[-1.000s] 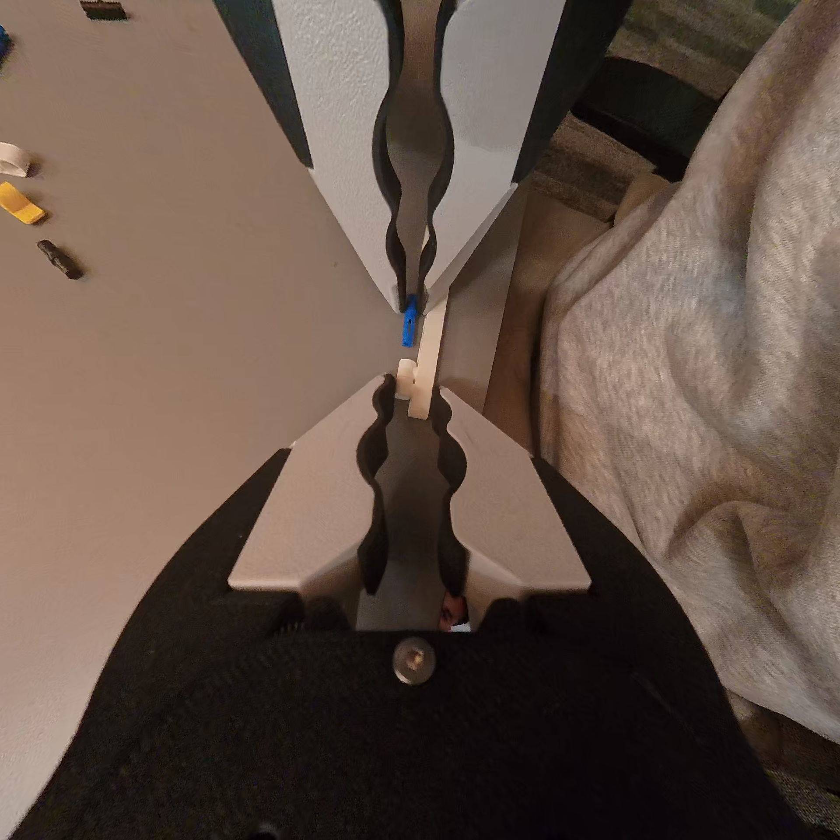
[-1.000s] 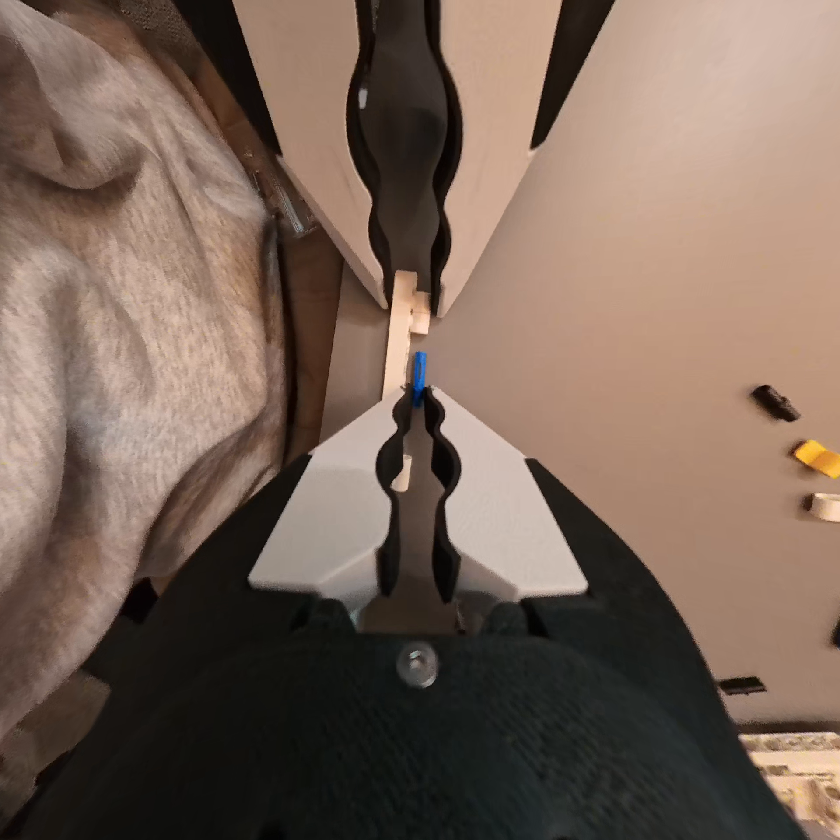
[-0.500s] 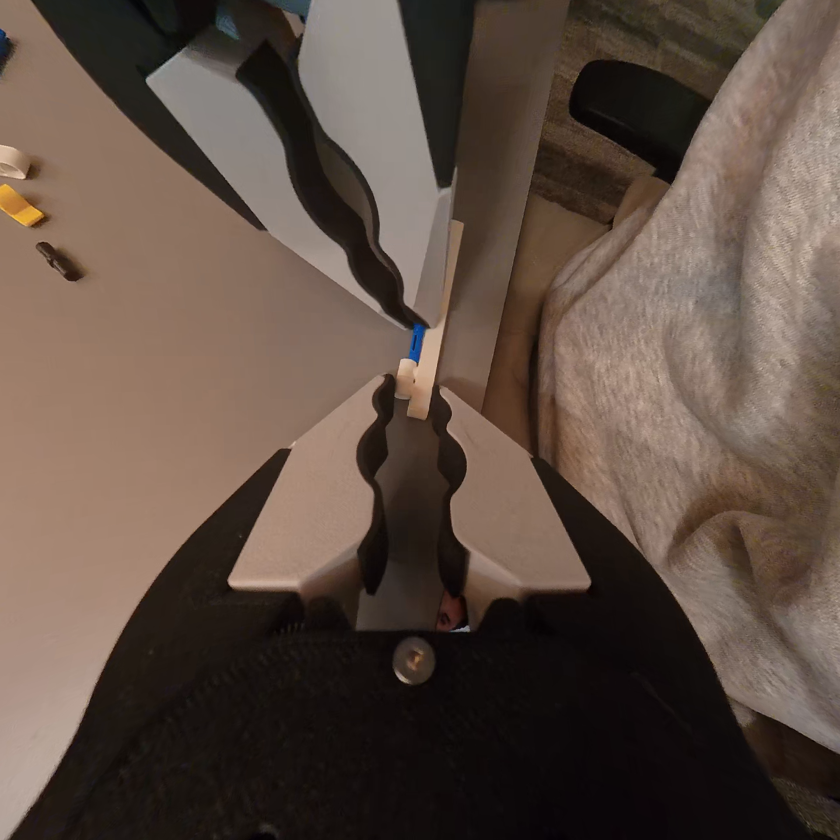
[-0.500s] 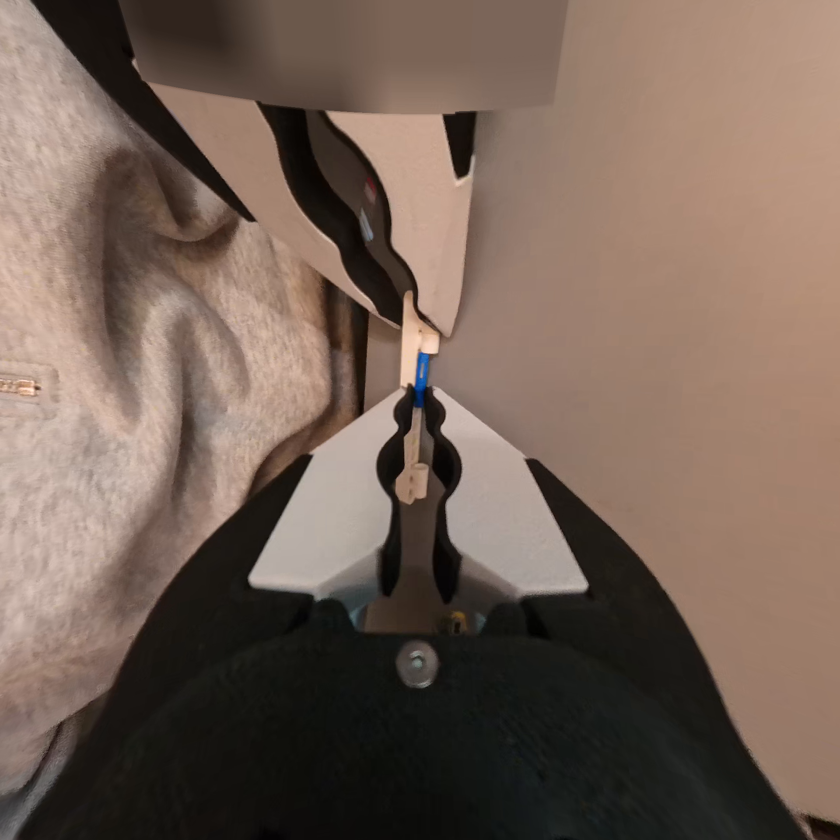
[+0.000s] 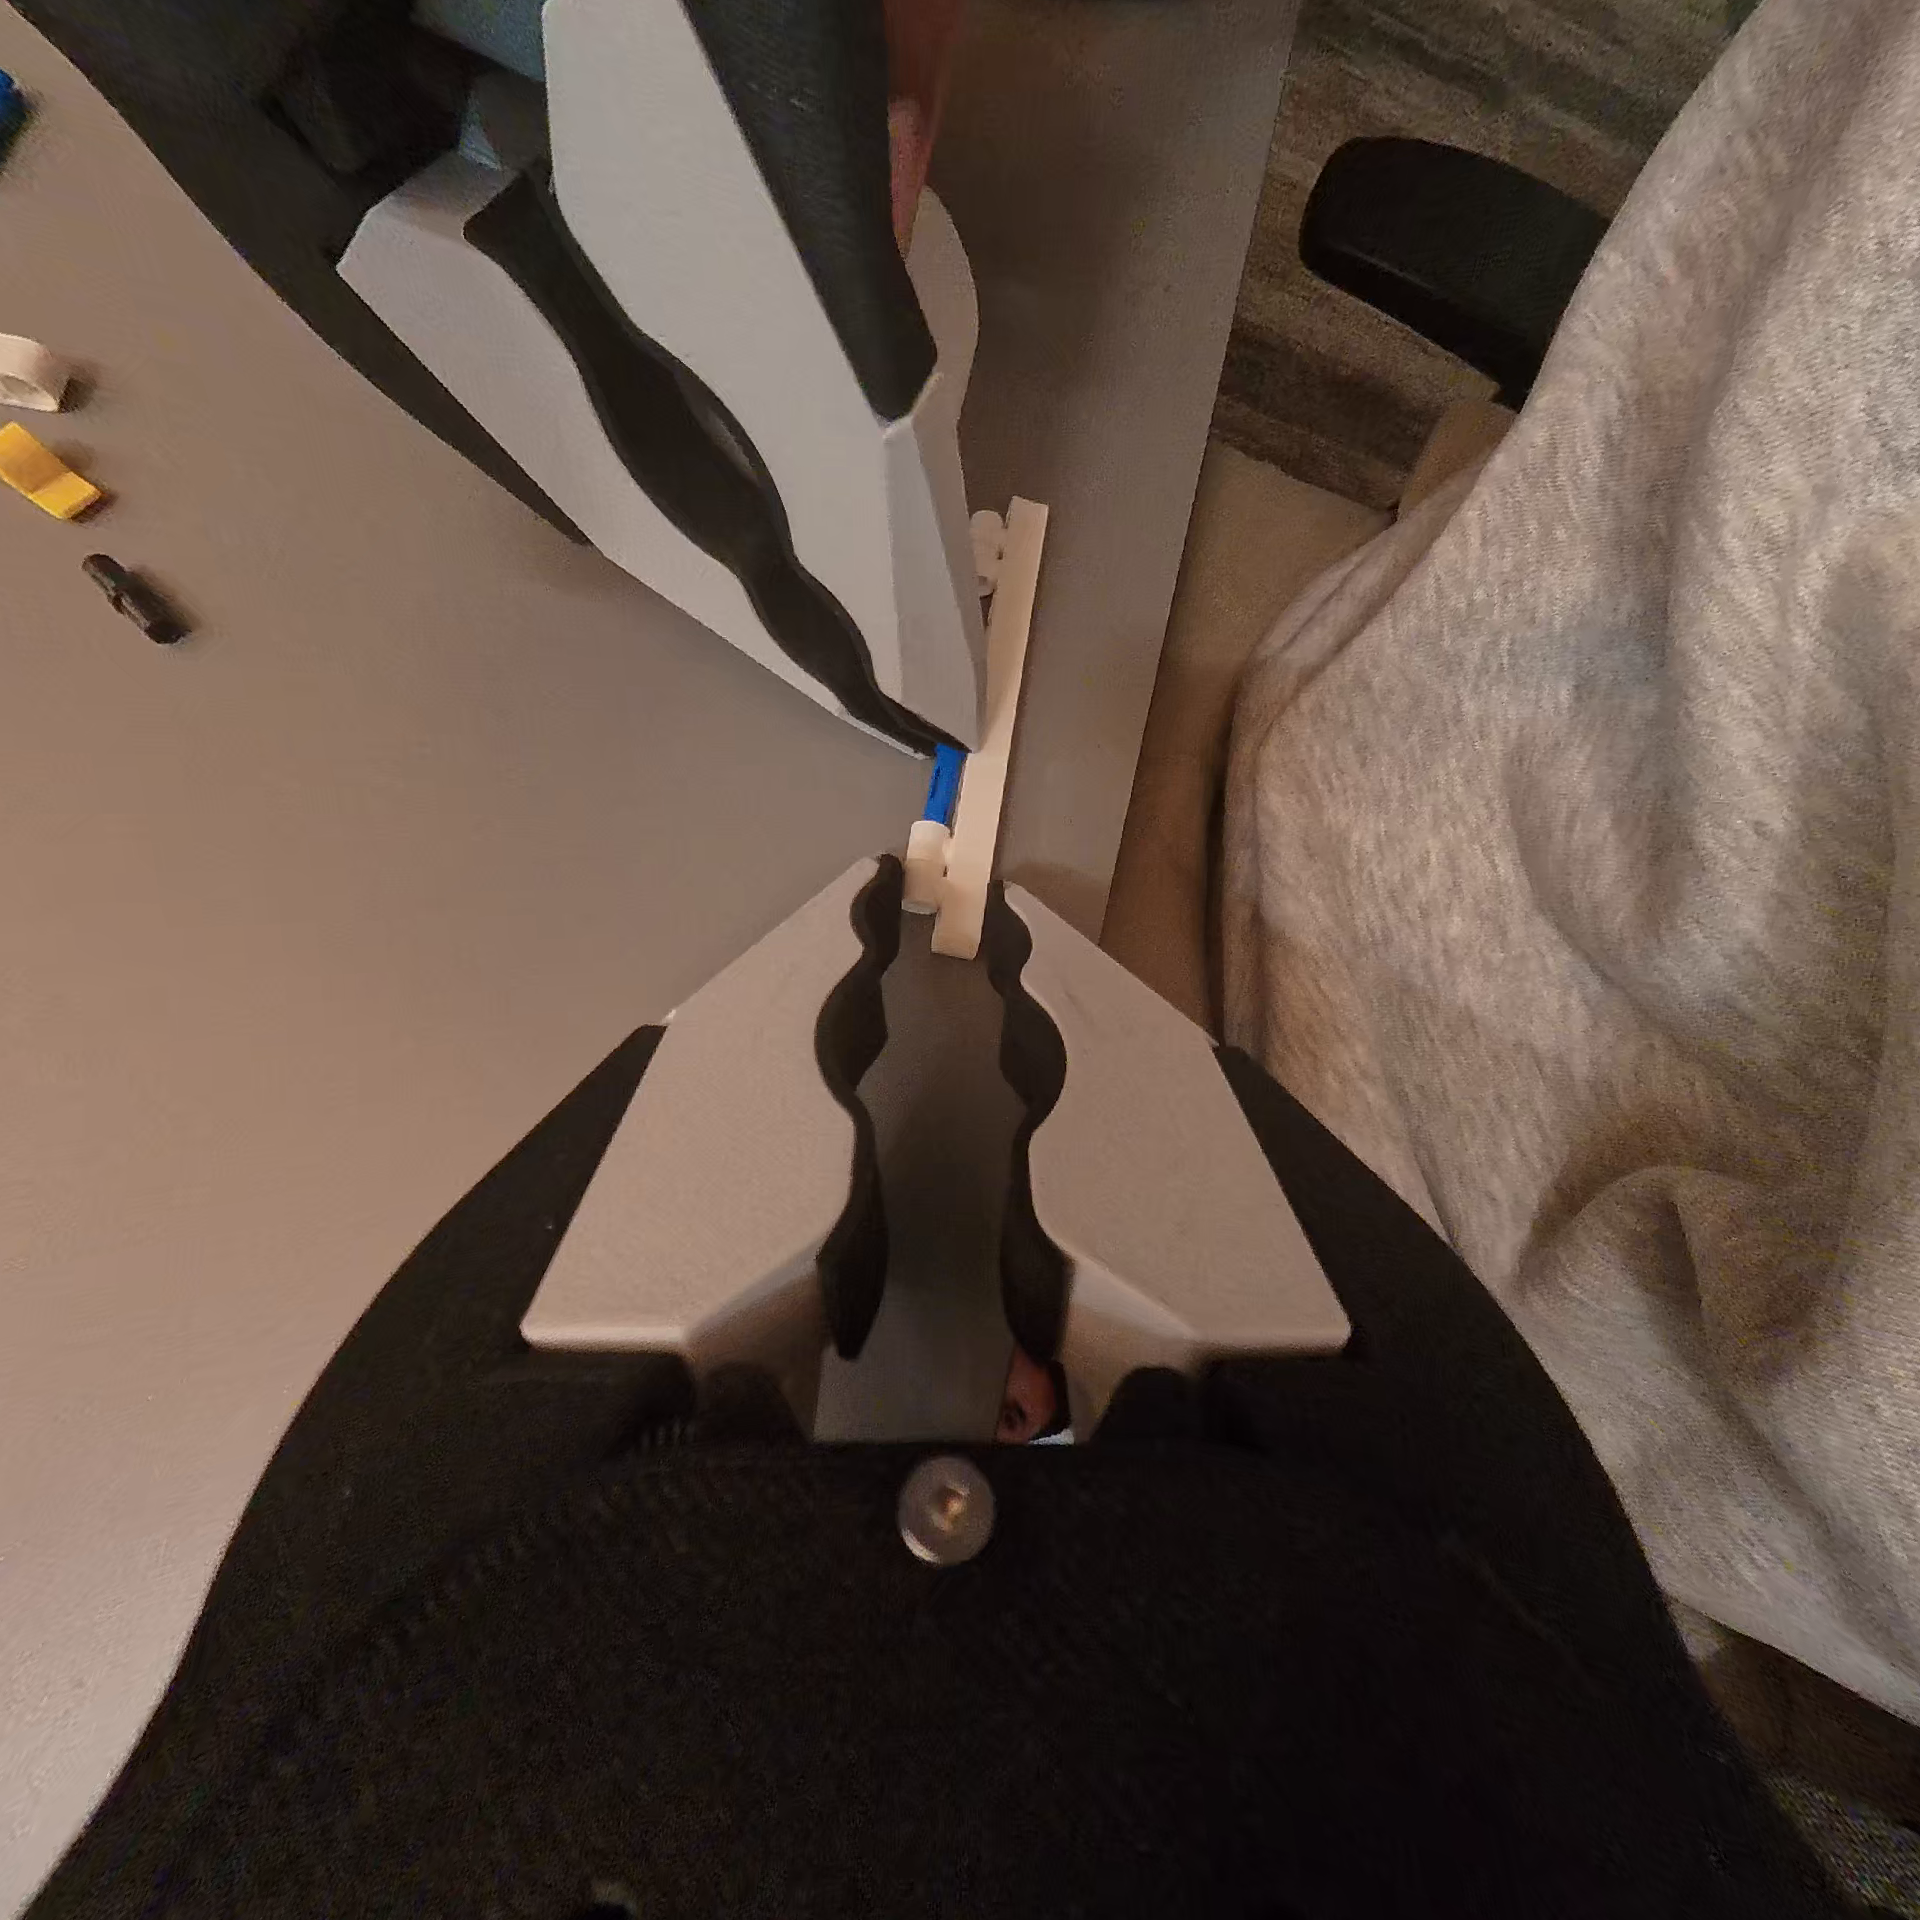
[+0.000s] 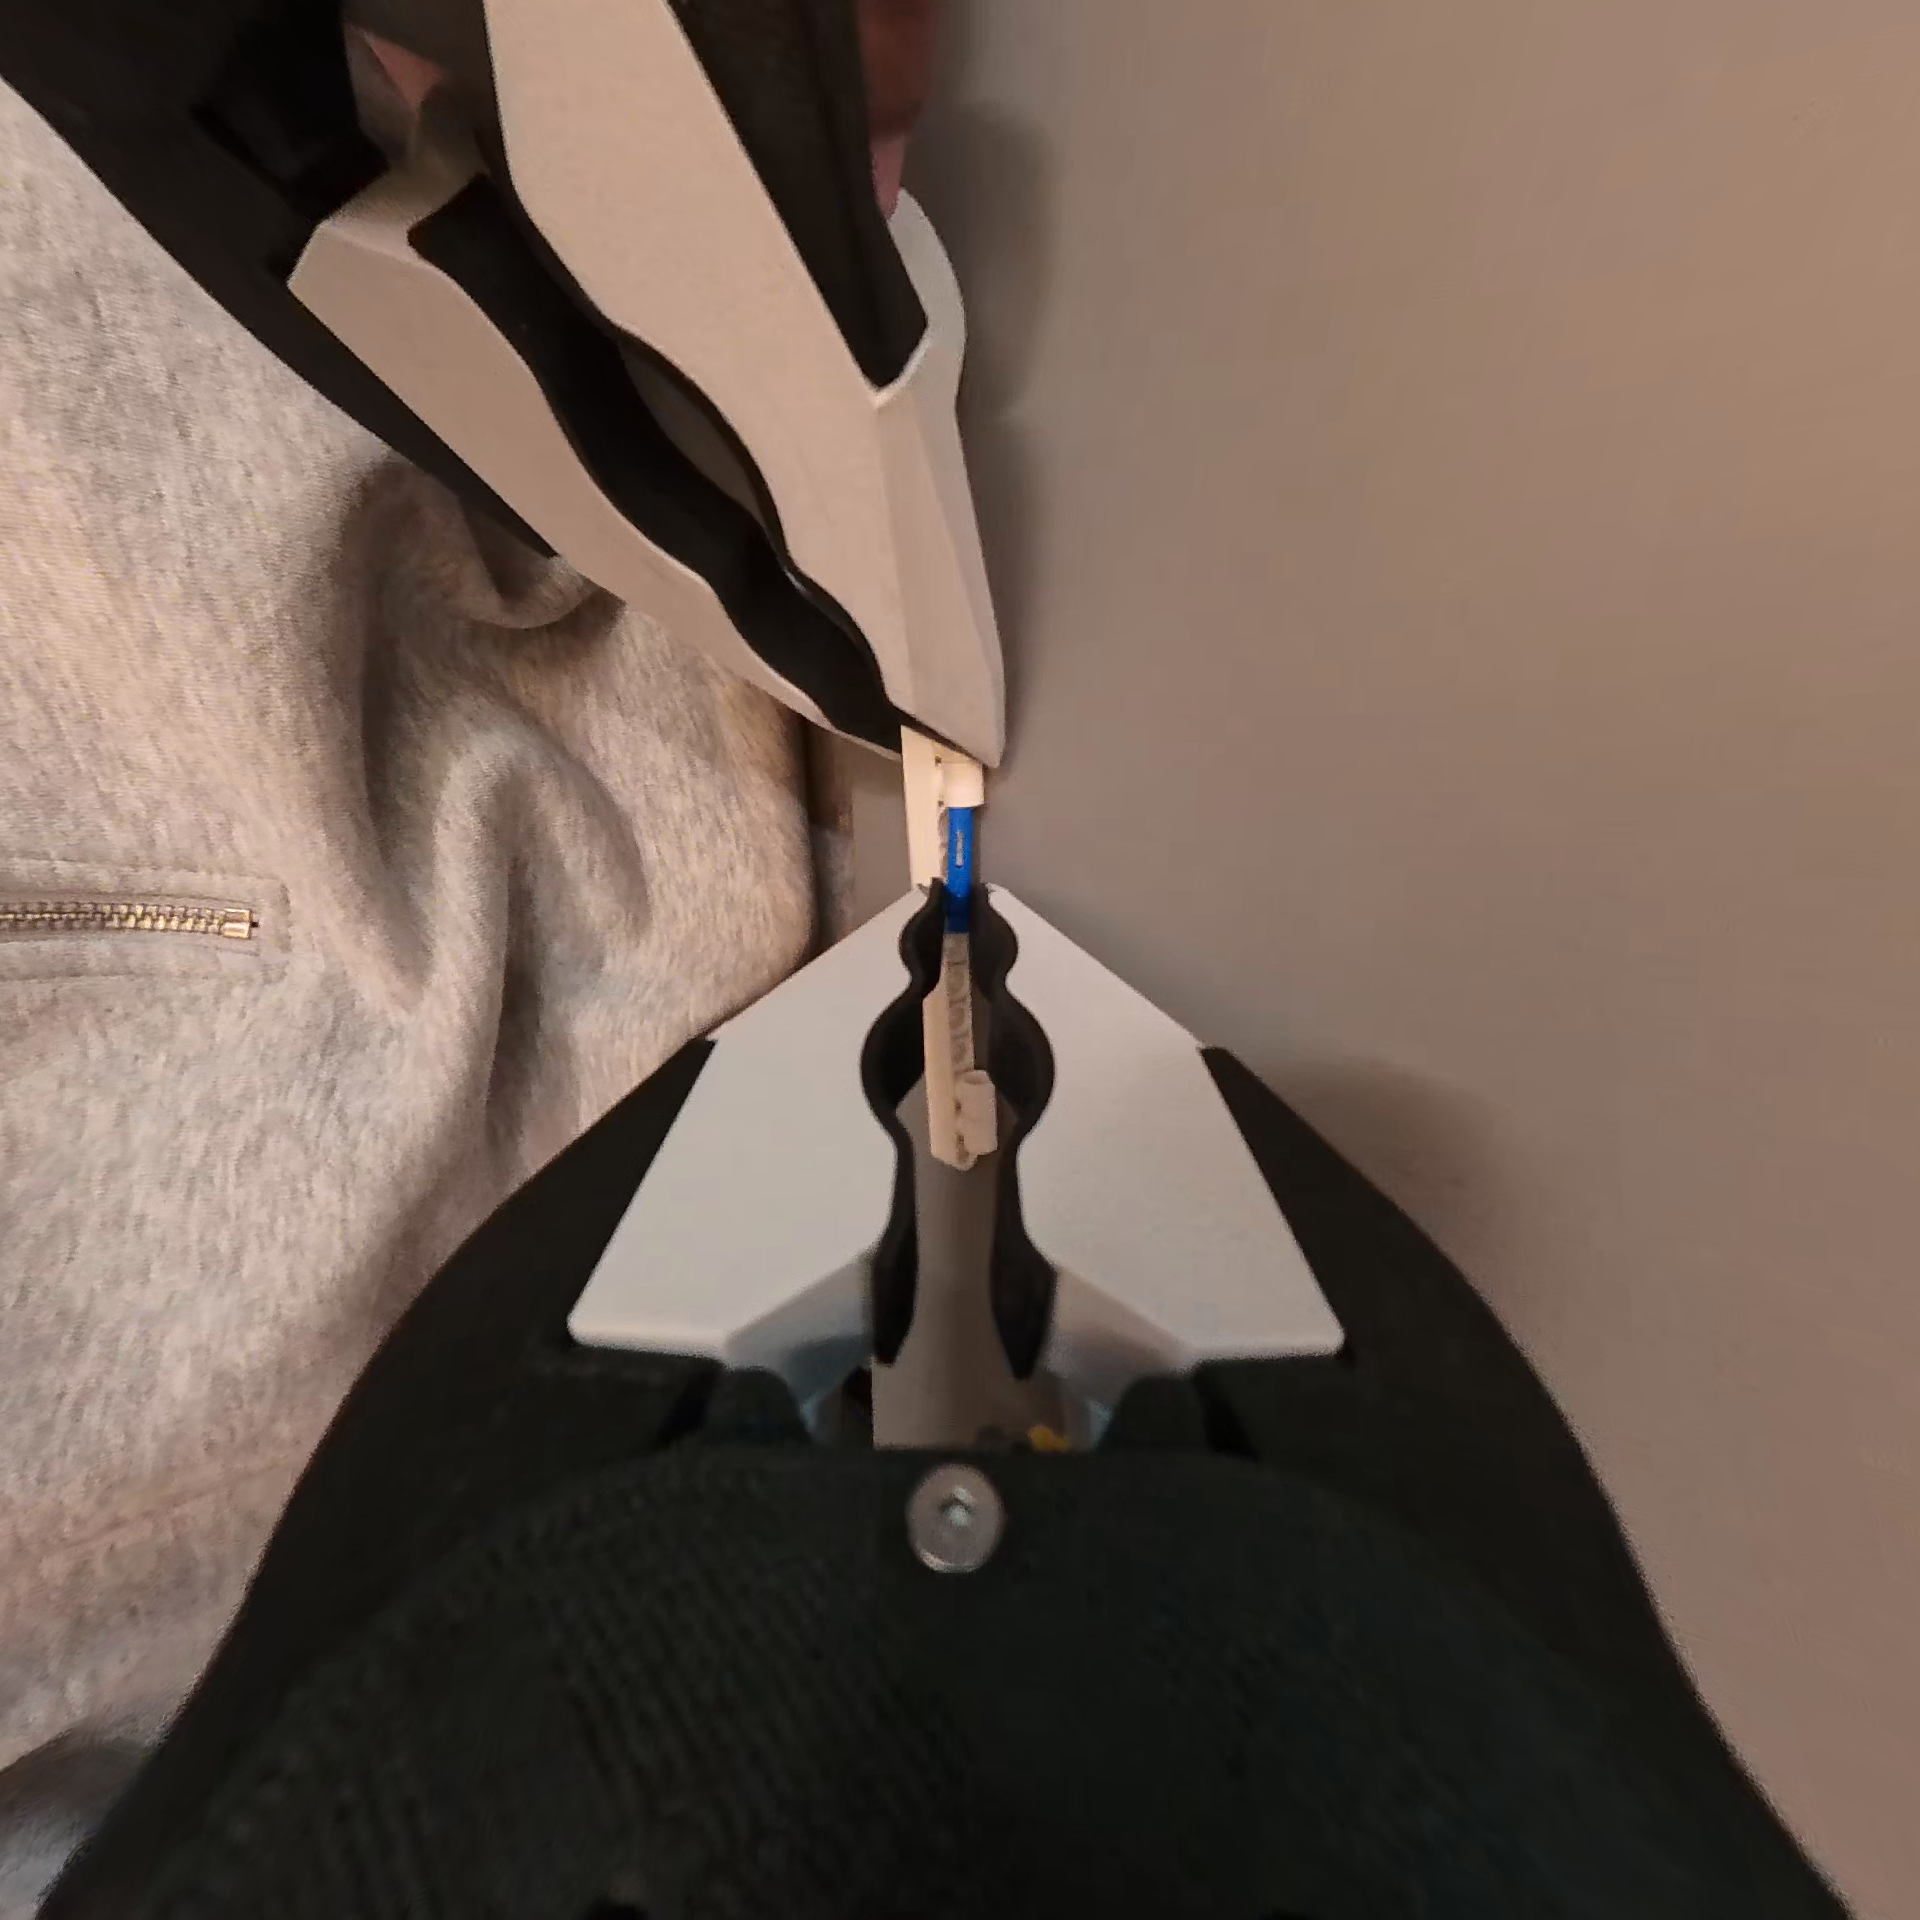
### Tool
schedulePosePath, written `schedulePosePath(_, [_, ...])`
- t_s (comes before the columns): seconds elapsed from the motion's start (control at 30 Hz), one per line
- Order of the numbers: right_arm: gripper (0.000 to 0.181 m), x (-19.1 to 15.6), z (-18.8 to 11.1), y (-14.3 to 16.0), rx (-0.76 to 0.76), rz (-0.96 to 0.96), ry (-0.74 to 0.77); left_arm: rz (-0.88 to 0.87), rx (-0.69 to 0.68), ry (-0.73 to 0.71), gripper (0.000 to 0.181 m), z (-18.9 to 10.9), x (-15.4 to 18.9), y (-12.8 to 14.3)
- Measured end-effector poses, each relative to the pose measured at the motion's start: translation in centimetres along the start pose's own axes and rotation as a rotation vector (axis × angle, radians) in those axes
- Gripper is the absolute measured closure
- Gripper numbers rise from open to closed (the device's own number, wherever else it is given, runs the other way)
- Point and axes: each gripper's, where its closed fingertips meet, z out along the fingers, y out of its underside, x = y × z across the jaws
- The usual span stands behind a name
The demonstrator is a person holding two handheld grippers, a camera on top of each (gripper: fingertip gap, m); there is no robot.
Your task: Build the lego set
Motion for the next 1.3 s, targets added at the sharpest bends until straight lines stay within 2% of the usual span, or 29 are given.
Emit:
schedulePosePath(0.47, [0.180, 0.15, -0.04, -0.15, 0.018, -0.084, 0.026, -0.005, 0.000, 0.006, 0.167, 0.00, 0.03, -0.01])
schedulePosePath(0.9, [0.180, 0.19, 0.11, -0.15, -0.049, -0.131, 0.070, -0.007, 0.000, 0.011, 0.167, 0.01, 0.09, 0.01])
schedulePosePath(1.3, [0.181, 0.01, 0.19, -0.25, -0.067, -0.004, -0.079, 0.009, 0.003, -0.005, 0.167, 0.02, 0.09, -0.01])
